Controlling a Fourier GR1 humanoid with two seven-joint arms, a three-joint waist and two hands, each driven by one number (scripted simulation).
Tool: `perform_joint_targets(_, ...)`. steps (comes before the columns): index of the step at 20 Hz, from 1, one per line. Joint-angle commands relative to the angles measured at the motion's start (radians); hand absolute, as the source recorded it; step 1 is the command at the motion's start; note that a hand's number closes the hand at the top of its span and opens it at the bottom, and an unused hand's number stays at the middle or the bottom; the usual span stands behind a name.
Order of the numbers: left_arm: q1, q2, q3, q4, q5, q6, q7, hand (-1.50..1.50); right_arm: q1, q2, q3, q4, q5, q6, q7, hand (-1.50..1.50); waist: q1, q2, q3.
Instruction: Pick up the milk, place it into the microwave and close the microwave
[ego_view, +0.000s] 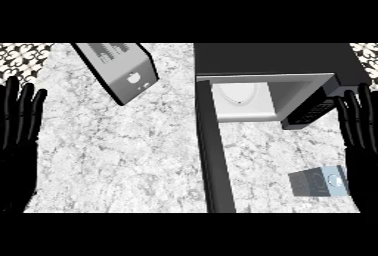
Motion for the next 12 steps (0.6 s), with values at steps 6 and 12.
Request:
perform_joint_targets(6,0.129,-0.073,-0.149,-0.101,-0.081,0.038,0.084,-1.5,0.325,-0.091,-0.24,-0.337,-0.224,0.1,0.063,-1.5,-0.003,-0.029,-0.007)
perform_joint_targets(12,0.387,-0.092,-0.313,-0.119,0.093,0.169,-0.045,-1.5,0.498,-0.069,-0.274,-0.268,-0.362,0.234,0.033,-1.5,0.016,-0.028,-0.008)
